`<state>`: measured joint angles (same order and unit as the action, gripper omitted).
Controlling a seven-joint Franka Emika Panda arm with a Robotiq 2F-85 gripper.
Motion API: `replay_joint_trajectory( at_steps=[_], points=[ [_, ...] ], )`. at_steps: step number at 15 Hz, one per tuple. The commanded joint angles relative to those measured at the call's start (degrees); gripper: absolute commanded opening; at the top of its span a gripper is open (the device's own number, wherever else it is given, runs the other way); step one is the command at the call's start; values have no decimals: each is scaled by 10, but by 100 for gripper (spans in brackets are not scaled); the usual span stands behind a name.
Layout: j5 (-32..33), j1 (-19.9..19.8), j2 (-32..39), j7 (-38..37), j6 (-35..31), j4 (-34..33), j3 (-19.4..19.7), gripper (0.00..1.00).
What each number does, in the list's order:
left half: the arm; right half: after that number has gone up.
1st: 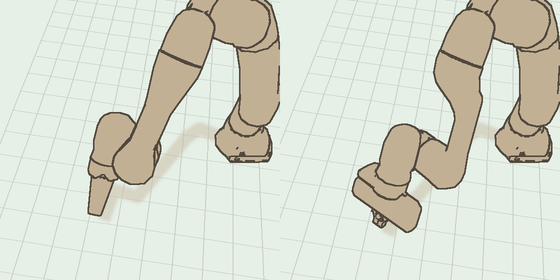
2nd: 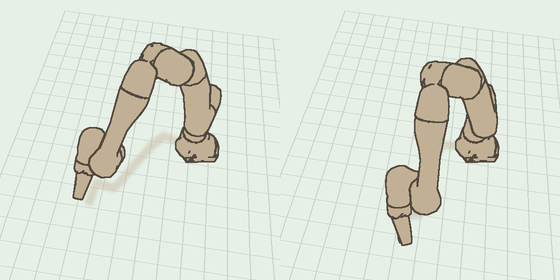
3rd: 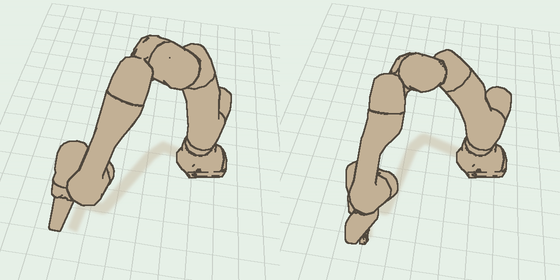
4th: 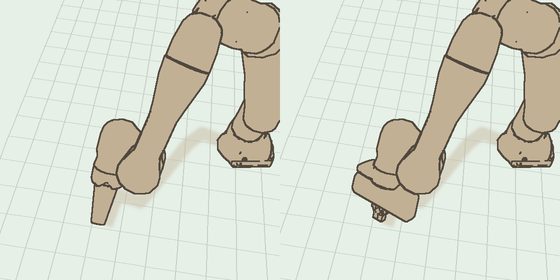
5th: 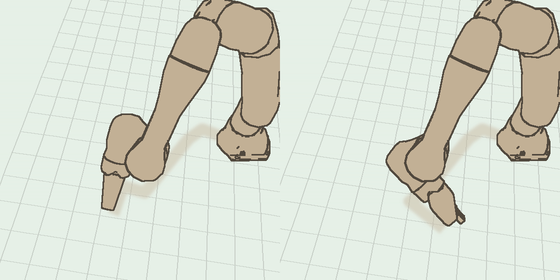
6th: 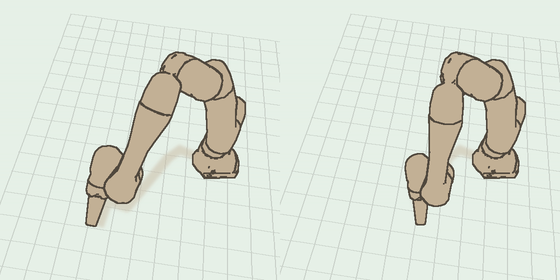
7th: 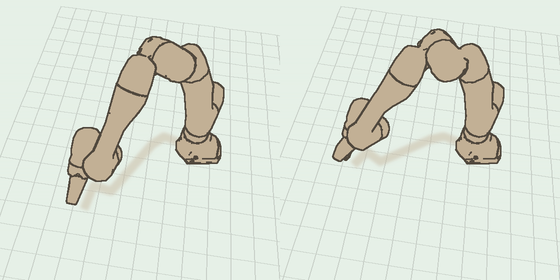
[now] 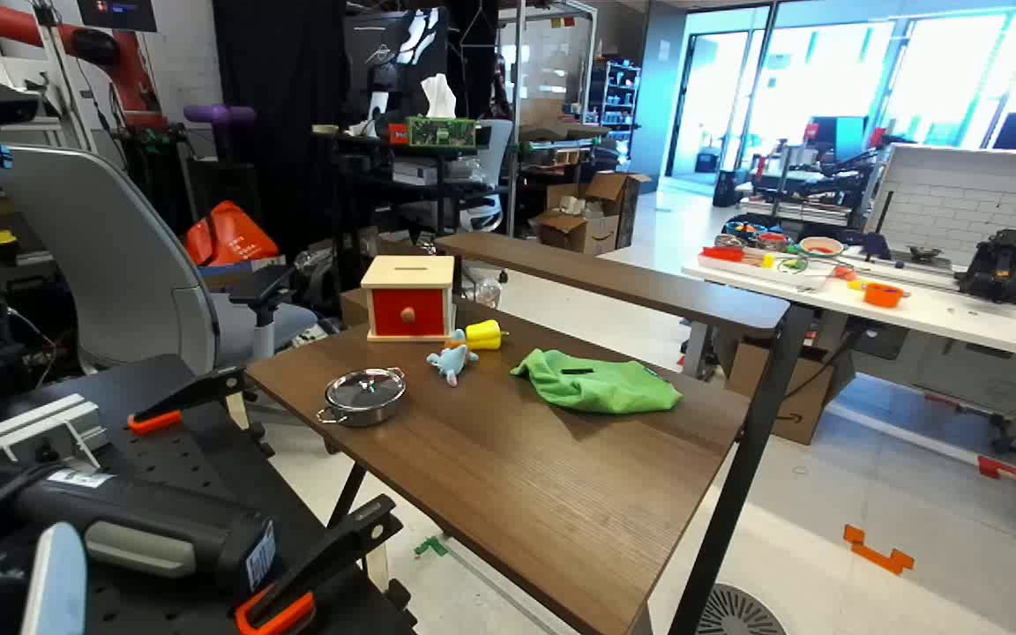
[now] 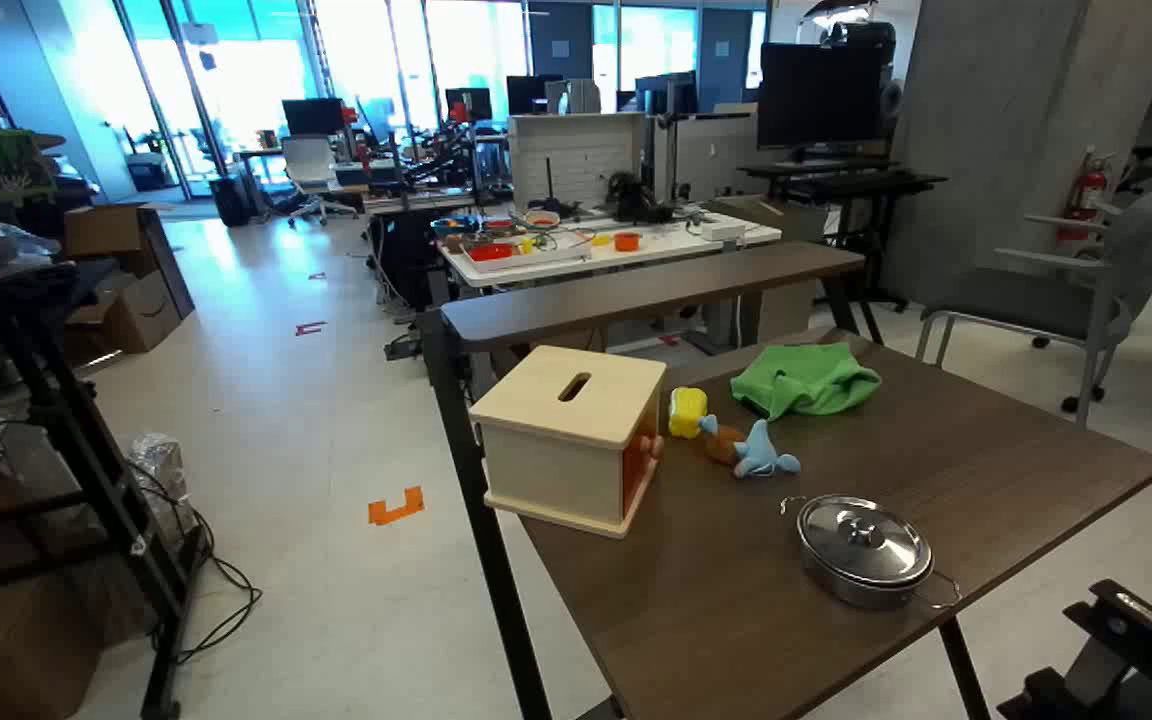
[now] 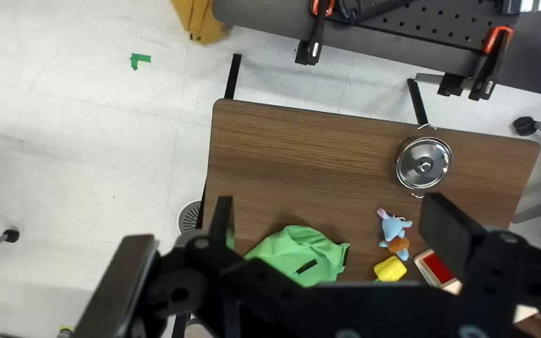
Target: Open the chest drawer
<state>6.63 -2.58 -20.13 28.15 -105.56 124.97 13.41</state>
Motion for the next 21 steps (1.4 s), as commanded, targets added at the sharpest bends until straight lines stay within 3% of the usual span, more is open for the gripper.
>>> replay_joint_trajectory(
  at_steps=[1,8,14,21],
  points=[
    [-2,-7,1,2,1,-2,-6,100],
    [-1,-1,11,27,14,-12,-6,100],
    [-5,40,135,98,15,-84,-56,100],
    [11,55,345,193,2,-181,-140,100]
  ],
)
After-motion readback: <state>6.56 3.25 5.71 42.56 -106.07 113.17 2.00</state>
